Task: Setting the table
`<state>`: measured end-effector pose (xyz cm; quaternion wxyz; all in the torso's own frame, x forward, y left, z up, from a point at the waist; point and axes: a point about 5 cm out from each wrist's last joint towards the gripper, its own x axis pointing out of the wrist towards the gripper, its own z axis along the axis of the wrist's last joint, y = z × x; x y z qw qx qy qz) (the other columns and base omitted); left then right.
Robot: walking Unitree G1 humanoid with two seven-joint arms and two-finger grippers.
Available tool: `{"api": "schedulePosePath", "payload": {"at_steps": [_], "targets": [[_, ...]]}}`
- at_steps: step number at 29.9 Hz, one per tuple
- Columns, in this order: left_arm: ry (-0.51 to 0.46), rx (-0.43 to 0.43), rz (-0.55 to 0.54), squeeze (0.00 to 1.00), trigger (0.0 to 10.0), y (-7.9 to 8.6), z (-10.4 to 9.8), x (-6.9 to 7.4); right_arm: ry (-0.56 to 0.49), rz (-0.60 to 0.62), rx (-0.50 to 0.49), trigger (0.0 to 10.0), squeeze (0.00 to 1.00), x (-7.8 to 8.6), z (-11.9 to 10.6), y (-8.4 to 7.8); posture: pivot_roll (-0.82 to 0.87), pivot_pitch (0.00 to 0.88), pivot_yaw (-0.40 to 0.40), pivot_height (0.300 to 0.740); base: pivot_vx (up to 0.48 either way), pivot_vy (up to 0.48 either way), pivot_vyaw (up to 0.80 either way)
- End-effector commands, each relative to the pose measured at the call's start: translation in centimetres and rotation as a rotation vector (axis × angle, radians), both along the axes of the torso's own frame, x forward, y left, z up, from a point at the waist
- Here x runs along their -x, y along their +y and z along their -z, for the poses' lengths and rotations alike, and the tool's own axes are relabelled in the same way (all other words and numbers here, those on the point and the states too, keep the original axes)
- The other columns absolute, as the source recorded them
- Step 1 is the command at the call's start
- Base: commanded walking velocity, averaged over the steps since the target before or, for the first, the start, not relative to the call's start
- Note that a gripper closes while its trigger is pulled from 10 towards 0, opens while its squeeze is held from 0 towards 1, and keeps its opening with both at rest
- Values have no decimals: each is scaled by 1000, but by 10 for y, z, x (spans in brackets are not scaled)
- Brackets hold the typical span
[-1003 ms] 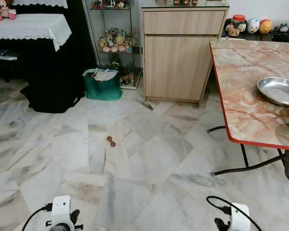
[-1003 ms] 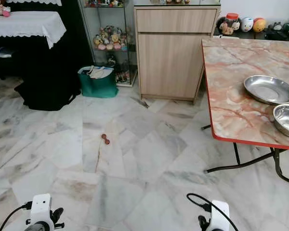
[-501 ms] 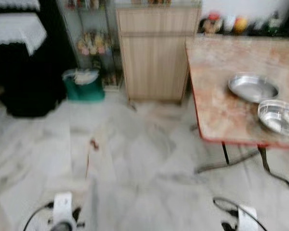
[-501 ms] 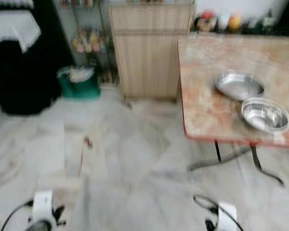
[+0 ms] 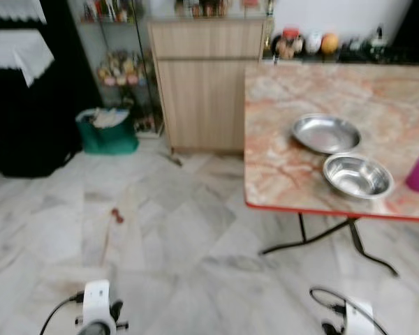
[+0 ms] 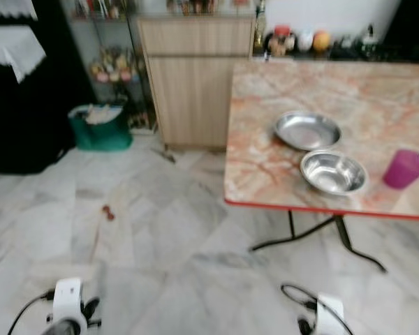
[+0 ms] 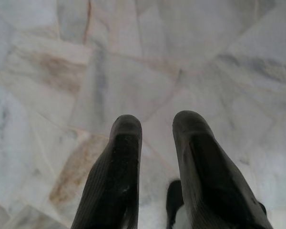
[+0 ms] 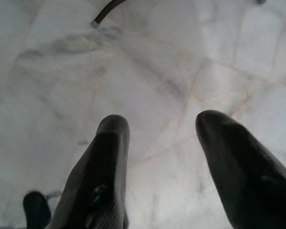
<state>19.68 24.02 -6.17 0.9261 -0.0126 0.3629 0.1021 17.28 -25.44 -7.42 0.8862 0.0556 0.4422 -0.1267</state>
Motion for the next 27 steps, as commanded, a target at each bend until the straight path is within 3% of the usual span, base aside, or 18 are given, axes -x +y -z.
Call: {"api": "schedulePosePath", "payload": {"at_steps": [1,12,27], "targets": [[6,3,-3,0,10000,-1,1,1,24,13,5,10000,0,8,2,-5,-11,0,10,740,0,-296,-400],[6,-2,5,0,10000,-3,1,1,24,-8,4,10000,0,2,3,5,-7,0,5,740,0,-27,-36],[13,-6,24,0,10000,-3,3,3,25,-14,9,10000,0,2,2,3,-12,0,8,740,0,-382,0]]}}
